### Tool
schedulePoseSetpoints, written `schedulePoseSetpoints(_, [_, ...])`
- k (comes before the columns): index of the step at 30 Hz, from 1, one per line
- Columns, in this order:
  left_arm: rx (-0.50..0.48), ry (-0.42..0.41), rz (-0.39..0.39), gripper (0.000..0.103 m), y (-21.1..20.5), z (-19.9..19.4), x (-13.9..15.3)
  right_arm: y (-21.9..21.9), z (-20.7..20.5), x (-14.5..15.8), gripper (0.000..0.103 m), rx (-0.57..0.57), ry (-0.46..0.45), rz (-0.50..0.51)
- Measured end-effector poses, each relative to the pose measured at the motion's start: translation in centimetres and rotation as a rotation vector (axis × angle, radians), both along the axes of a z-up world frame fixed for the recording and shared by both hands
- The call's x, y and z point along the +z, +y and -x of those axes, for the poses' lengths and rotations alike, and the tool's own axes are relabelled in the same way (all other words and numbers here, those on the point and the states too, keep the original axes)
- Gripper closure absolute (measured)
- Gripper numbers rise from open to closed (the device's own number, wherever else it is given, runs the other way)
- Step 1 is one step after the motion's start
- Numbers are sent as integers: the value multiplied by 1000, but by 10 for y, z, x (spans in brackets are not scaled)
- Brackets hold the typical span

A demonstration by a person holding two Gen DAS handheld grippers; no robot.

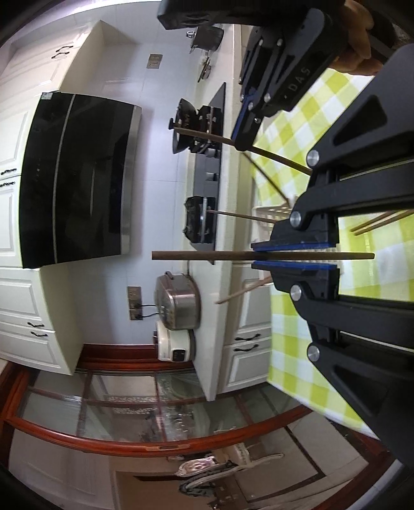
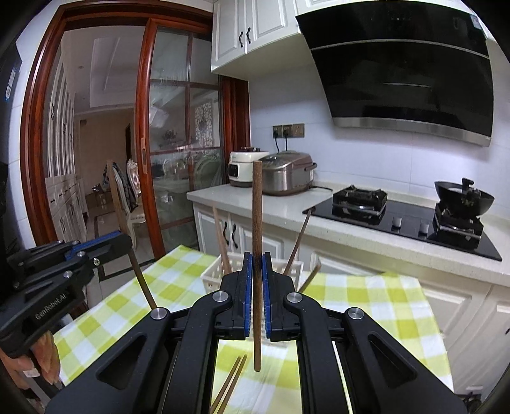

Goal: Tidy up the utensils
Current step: 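Lower both held chopsticks down into the caddy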

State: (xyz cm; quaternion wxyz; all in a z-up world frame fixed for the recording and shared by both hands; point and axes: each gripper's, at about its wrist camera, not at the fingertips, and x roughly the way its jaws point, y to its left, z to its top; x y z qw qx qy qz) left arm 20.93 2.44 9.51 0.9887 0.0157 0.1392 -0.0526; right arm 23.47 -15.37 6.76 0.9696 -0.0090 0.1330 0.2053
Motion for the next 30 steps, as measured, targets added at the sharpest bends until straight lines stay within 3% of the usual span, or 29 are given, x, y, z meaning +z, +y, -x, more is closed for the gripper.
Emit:
schedulePoseSetpoints(8, [-31, -85, -41, 97, -12, -19, 44, 2, -24, 28, 96, -3, -57, -6])
schedulePoseSetpoints(13, [-32, -109, -55, 97, -19, -41, 57, 1, -46, 36, 96, 1, -48, -38])
schedulePoseSetpoints(25, [0, -100, 47, 97, 5, -113, 67, 11, -86, 34, 96, 5, -33, -46])
schedulePoseSetpoints(30, [23, -81, 95, 97, 14, -142, 50, 19, -104, 20, 96, 15, 10, -41])
